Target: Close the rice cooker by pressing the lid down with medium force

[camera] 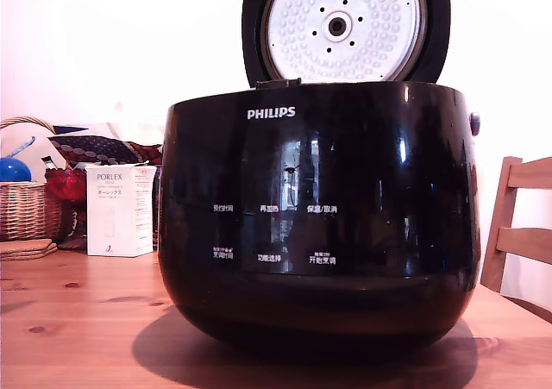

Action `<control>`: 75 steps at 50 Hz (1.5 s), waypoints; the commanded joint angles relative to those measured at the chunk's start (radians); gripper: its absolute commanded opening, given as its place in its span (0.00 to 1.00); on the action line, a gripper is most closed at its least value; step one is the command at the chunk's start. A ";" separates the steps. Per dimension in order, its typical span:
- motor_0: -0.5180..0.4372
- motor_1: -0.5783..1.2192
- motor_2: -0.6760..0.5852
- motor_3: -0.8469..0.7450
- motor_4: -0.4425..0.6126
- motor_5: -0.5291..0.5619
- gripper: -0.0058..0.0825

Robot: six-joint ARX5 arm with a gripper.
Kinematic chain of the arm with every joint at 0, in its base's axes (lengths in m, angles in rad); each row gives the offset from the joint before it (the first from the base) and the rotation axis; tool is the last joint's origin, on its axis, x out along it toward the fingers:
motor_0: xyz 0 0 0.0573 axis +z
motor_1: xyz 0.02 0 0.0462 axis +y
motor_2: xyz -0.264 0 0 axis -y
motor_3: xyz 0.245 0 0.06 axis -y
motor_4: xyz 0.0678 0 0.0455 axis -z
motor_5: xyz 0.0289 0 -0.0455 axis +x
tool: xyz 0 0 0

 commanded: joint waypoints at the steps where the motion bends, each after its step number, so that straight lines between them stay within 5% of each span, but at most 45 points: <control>1: 0.001 -0.005 -0.008 0.027 0.001 0.000 0.04; 17: 0.001 -0.005 -0.008 0.032 0.000 0.001 0.04; 27: 0.002 -0.004 -0.008 0.191 -0.003 0.041 0.04; 38: 0.002 0.016 -0.008 0.396 0.045 0.319 0.04; 55: 0.001 0.137 -0.008 0.590 0.262 0.658 0.04; 75: -0.001 0.293 -0.006 0.728 0.375 0.708 0.04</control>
